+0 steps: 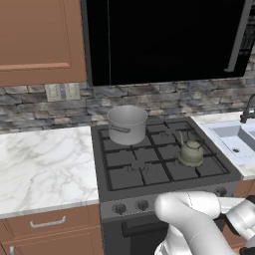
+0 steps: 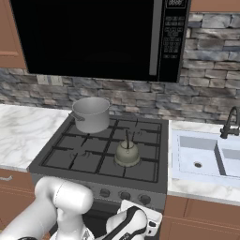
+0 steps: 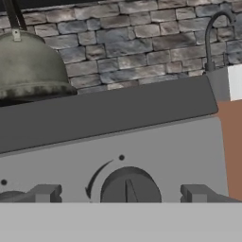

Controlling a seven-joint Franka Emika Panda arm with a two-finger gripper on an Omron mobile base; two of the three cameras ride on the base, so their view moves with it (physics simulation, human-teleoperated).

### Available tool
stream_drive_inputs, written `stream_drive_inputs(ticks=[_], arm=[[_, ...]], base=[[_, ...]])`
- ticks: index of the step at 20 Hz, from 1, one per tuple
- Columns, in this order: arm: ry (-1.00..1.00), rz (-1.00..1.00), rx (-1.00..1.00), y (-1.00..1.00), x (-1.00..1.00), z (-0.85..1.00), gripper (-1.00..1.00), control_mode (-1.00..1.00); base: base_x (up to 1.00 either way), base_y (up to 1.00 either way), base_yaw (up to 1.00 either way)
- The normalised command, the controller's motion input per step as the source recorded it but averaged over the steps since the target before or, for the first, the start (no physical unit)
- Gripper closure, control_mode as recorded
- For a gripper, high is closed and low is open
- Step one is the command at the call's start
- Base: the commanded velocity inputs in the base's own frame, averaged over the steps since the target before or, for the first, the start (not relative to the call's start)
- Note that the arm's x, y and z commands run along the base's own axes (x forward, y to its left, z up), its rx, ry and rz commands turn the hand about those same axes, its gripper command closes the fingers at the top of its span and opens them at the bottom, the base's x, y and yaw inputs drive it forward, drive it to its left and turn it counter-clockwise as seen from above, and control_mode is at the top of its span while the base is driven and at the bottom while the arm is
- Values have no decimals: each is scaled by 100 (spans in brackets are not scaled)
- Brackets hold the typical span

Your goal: Pick the kettle from the counter and place it on a stove burner. Then turn the burner on.

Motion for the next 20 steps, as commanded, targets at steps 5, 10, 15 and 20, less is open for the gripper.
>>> stream_drive_inputs(ticks=[5,10,15,20], arm=[[1,0,0,0,1,-4,-100,-100],[0,0,0,0,4,0,-100,-100],[0,0,0,0,6,0,-100,-100],[0,0,0,-3,1,0,-100,-100]], base=[[0,0,0],[0,0,0],[0,0,0],[0,0,0]])
